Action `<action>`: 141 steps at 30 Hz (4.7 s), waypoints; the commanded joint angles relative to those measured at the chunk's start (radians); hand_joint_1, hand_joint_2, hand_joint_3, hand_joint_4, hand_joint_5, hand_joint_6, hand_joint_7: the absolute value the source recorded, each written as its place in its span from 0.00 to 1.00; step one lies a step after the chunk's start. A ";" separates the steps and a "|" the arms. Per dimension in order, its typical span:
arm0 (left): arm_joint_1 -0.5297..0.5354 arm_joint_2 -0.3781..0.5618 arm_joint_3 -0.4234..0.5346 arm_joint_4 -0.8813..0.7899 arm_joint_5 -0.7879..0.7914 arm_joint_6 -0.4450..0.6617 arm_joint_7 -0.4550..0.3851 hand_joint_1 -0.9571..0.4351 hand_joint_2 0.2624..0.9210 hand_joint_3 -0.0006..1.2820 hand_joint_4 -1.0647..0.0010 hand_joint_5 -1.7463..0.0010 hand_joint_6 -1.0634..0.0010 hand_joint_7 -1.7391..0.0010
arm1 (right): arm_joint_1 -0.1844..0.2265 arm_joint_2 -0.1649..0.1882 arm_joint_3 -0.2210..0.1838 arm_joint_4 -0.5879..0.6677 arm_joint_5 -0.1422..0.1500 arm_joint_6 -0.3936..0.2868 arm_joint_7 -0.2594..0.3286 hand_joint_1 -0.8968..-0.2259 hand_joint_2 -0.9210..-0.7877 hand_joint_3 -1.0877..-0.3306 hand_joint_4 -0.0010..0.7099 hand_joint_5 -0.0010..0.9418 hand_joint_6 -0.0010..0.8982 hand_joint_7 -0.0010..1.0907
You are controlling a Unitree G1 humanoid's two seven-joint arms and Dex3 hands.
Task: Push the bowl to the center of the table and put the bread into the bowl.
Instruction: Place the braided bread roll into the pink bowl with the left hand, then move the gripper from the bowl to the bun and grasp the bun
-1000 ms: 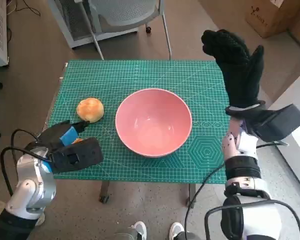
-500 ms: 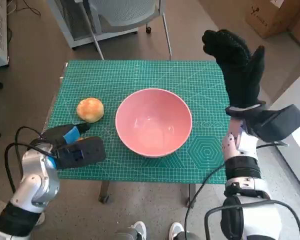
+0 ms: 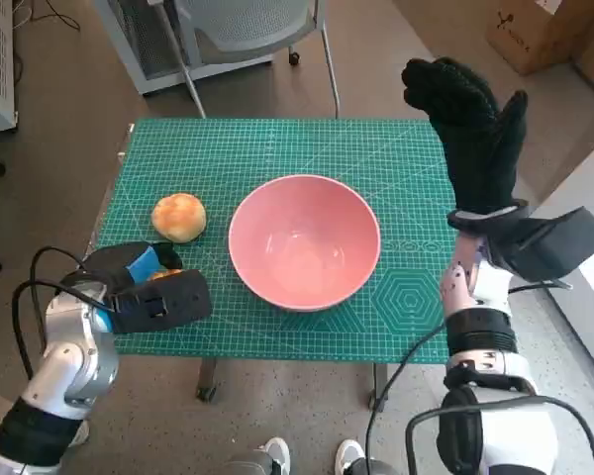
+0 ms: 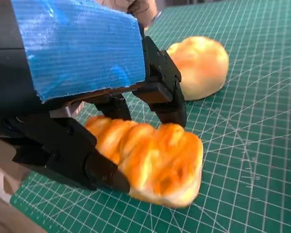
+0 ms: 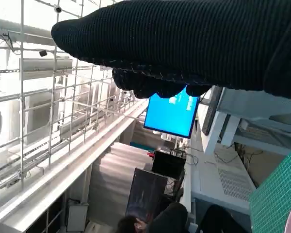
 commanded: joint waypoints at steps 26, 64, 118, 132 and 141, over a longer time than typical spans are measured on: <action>-0.088 0.005 0.137 -0.173 -0.059 -0.081 -0.051 0.69 1.00 0.05 0.33 0.36 0.43 0.30 | 0.031 -0.007 -0.008 -0.001 0.019 -0.004 0.022 0.36 0.00 0.69 0.40 0.00 0.43 0.02; -0.546 -0.356 -0.098 0.171 -0.025 -0.294 0.088 0.69 1.00 0.05 0.31 0.36 0.43 0.31 | 0.080 -0.040 0.013 -0.065 -0.020 -0.041 -0.047 0.37 0.00 0.68 0.41 0.00 0.44 0.01; -0.468 -0.174 0.115 -0.031 -0.259 -0.289 -0.123 0.30 0.82 0.02 1.00 1.00 0.89 0.92 | 0.146 -0.048 0.068 -0.168 -0.029 -0.026 -0.124 0.39 0.00 0.64 0.40 0.00 0.43 0.00; -0.364 0.019 0.275 -0.142 -0.232 -0.135 -0.151 0.42 0.77 0.00 1.00 1.00 0.83 0.96 | 0.149 -0.058 0.058 -0.167 -0.003 -0.011 -0.101 0.38 0.00 0.64 0.40 0.00 0.43 0.01; -0.339 0.113 0.238 -0.049 -0.239 -0.139 -0.220 0.56 0.68 0.00 1.00 1.00 0.86 0.97 | 0.139 -0.052 0.048 -0.151 0.002 -0.001 -0.091 0.40 0.00 0.63 0.40 0.00 0.45 0.02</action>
